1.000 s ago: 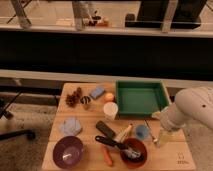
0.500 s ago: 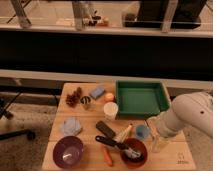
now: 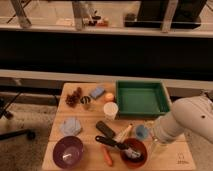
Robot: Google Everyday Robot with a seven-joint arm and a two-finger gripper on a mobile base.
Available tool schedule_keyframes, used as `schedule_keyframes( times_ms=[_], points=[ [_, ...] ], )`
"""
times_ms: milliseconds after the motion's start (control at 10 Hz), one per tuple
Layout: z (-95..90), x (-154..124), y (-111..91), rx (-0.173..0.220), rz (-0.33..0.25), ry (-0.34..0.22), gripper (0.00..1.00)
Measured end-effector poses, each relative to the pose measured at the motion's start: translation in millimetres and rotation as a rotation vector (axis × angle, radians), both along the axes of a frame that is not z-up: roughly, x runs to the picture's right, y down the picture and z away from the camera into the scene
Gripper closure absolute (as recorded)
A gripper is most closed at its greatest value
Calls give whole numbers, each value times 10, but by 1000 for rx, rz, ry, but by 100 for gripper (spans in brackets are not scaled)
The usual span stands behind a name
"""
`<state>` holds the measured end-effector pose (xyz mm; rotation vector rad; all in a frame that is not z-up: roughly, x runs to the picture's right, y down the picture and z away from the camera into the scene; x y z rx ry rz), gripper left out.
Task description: Place brush in table surface
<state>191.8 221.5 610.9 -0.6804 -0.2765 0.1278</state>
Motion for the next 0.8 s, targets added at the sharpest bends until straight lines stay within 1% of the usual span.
schedule_keyframes(
  times_ms=[100,300,600,700,800],
  points=[
    [-47,-69,62,2,9,-18,20],
    [-94,-139,143,13,23,-36,20],
    [-105,-375,294,51,33,-76,20],
    [-95,-479,345,55,29,-89,20],
    [-98,-503,374,58,28,-93,20]
  ],
)
